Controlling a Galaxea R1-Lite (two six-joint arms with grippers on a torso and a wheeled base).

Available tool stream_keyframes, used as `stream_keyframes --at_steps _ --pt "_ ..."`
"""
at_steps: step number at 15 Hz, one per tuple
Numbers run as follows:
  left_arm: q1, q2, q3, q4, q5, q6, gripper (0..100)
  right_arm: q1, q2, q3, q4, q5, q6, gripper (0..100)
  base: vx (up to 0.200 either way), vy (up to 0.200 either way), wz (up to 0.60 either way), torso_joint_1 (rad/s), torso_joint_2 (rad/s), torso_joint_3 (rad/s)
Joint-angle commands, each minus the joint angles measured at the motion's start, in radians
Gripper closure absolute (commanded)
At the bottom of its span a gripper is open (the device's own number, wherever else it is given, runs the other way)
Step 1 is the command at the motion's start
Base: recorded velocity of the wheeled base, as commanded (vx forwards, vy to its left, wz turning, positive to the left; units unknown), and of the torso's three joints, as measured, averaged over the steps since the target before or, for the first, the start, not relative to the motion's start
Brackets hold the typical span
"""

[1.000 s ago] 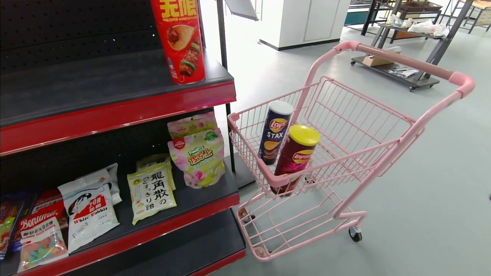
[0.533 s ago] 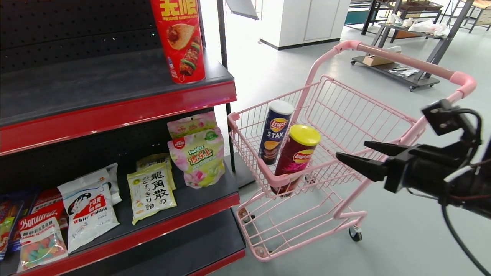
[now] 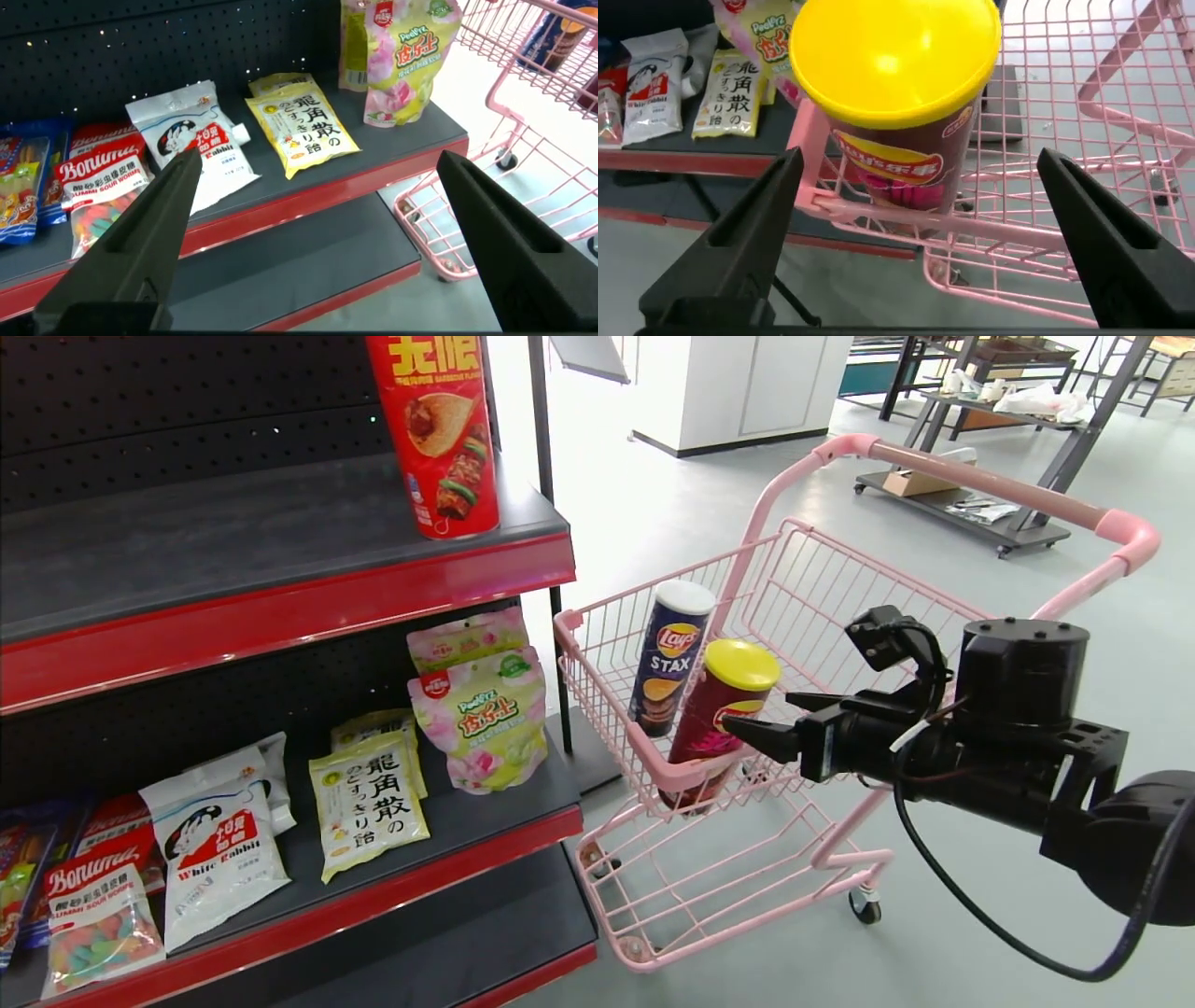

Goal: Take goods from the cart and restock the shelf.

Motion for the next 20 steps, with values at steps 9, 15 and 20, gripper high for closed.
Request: stream_keyframes --at_steps 9,15,20 --pt "0.000 0.001 -0.001 0.000 0.000 0.000 0 0.004 0.187 -0.144 -0.026 0.003 0.003 0 0.000 0.000 0.00 0.000 0.00 0.000" --pt "0.000 0.001 -0.001 0.000 0.000 0.000 0 0.025 0.260 -0.170 -0.106 0.001 0.006 0 0.000 0.000 0.00 0.000 0.00 0.000" --pt "0.000 0.001 0.001 0.000 0.000 0.000 0 0.020 0.286 -0.179 -0.111 -0.004 0.005 100 0.000 0.000 0.00 0.000 0.00 0.000"
